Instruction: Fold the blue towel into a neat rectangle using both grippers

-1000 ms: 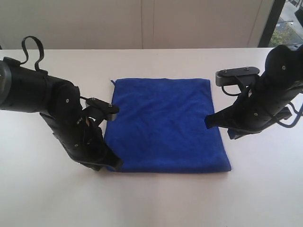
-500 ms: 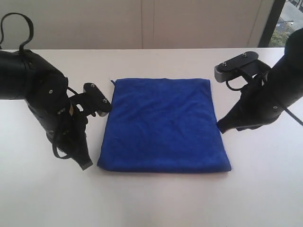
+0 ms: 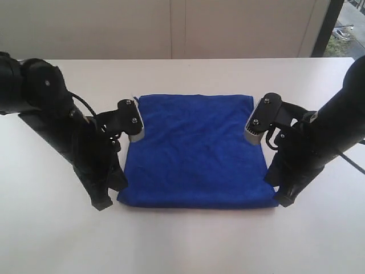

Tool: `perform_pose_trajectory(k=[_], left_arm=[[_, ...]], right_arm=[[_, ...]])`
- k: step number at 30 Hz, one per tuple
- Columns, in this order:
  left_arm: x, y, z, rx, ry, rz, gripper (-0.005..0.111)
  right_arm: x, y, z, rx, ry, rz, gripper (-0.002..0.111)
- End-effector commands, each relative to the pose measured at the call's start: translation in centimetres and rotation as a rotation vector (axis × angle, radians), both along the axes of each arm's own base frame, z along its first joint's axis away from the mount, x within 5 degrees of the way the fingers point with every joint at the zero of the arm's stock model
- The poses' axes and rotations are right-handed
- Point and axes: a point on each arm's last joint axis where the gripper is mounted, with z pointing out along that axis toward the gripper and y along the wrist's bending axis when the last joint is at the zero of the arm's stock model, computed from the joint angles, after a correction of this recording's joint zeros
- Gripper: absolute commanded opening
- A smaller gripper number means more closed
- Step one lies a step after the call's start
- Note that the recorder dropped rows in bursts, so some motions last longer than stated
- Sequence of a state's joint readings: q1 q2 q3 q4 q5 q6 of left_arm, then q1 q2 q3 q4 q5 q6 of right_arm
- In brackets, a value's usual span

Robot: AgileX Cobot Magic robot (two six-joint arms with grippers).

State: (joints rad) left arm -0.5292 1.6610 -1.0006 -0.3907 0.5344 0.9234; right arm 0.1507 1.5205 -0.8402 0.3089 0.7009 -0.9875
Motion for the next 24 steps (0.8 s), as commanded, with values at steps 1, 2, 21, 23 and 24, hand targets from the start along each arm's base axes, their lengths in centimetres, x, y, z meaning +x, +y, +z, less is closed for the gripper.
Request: perform_pose_trajectory(k=[1,2,21,23,24], left_arm=[[0.3,0.7,1.0,-0.178,0.045,-0.065,0.0],[0.5,0.8,1.1,-0.188,0.039,-0.068,0.0],[0.9,0.4,-1.7,-0.204,-0.021,-0.28,0.023],[0.9,0.4,-2.1,-0.199,-0.01,-0.28,0.032],[1.0,0.4,-2.3,-0.198,-0.005,-0.279,0.035]], right_arm=[[0.1,0.2,0.0,-0.003,-0.04,0.092,0.027],[0.0,0.2,-0.2,-0.008,-0.037,0.106,0.029],[0.3,0.3,-3.9,-0.05,0.044,0.286,0.052],[0.4,0.3,-4.0,-0.053,0.04,0.303,0.052],[0.4,0.3,-4.2,-0.054,0.043,0.307,0.052]])
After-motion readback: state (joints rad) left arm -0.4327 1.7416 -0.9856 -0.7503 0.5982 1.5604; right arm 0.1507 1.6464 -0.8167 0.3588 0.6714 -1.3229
